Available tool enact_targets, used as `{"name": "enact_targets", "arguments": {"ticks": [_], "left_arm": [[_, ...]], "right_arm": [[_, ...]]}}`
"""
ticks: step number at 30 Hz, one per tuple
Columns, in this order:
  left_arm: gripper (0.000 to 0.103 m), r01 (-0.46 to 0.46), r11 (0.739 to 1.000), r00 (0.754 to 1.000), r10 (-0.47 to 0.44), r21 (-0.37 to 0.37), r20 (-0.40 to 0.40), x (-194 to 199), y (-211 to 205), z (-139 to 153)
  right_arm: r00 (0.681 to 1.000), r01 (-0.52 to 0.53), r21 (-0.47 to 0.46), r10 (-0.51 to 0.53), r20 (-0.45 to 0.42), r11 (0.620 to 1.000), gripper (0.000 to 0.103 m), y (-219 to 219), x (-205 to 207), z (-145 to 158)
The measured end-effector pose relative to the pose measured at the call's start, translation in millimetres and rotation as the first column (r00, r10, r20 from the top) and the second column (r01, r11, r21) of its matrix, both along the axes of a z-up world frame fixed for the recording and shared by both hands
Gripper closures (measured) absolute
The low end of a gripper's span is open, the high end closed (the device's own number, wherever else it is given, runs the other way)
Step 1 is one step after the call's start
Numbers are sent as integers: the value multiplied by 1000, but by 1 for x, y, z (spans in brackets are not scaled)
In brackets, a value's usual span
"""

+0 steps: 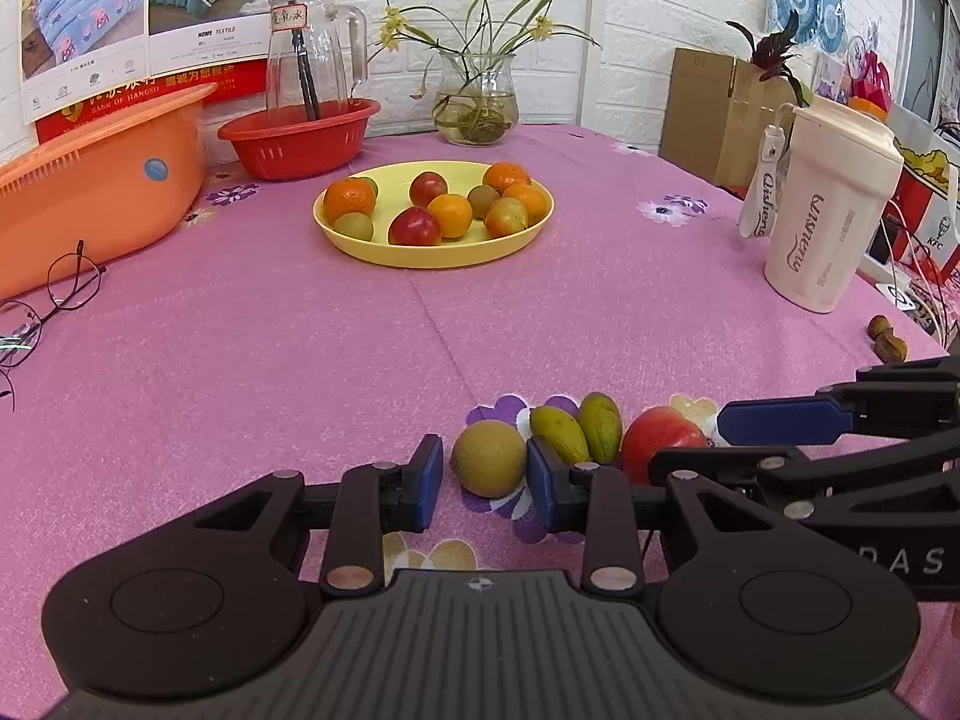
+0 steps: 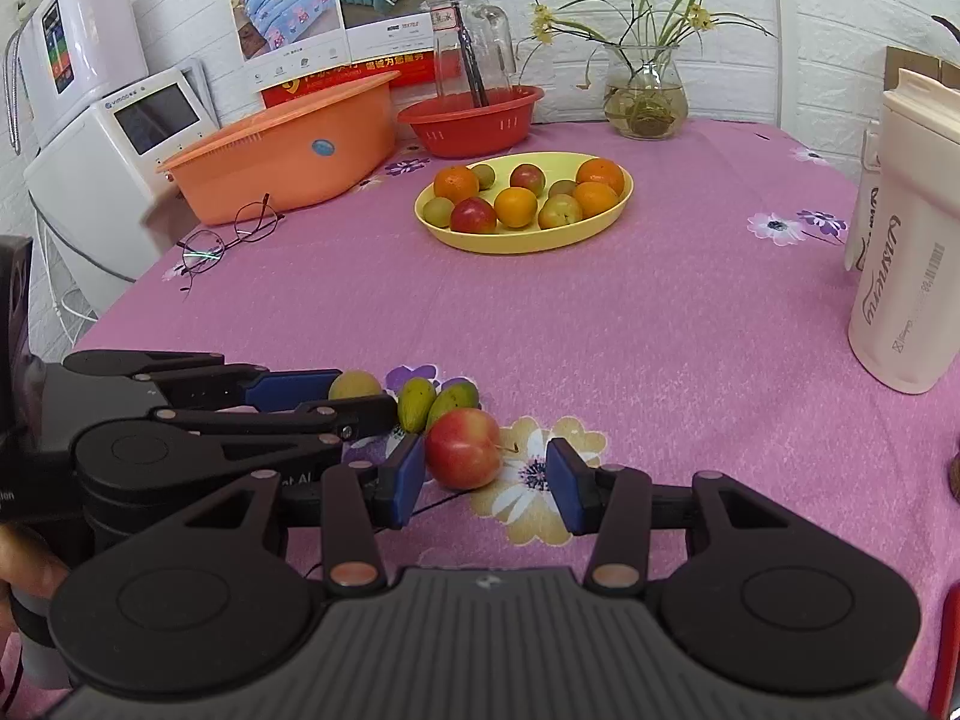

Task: Organize fruits
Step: 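Grasp a brown kiwi with the left gripper while the right grasps a red apple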

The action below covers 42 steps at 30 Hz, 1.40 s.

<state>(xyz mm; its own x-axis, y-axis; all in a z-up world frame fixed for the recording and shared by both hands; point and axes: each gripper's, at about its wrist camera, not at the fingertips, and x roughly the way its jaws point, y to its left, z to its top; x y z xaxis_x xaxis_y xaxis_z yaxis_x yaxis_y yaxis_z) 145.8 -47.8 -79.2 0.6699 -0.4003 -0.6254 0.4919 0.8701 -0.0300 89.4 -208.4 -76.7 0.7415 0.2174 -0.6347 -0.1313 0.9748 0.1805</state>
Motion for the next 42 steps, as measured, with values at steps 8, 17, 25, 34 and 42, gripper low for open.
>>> {"name": "enact_targets", "arguments": {"ticks": [8,17,25,34,42], "left_arm": [[72,-9,1000,1000,9,5,11,0,5,2],[64,-26,1000,1000,26,18,12,4,3,-1],[78,-10,1000,1000,10,-3,-5,3,3,0],[78,-18,1000,1000,18,-8,-7,1,6,1],[78,-20,1000,1000,20,-14,6,-5,10,7]], "right_arm": [[1000,-20,-9,20,-11,1000,27,6,1,-4],[1000,-10,-29,9,-6,1000,27,8,4,-7],[1000,-4,-32,4,4,999,27,10,5,-8],[1000,-21,-19,21,12,1000,27,10,3,-5],[1000,-16,-25,16,27,1000,27,10,0,1]]}}
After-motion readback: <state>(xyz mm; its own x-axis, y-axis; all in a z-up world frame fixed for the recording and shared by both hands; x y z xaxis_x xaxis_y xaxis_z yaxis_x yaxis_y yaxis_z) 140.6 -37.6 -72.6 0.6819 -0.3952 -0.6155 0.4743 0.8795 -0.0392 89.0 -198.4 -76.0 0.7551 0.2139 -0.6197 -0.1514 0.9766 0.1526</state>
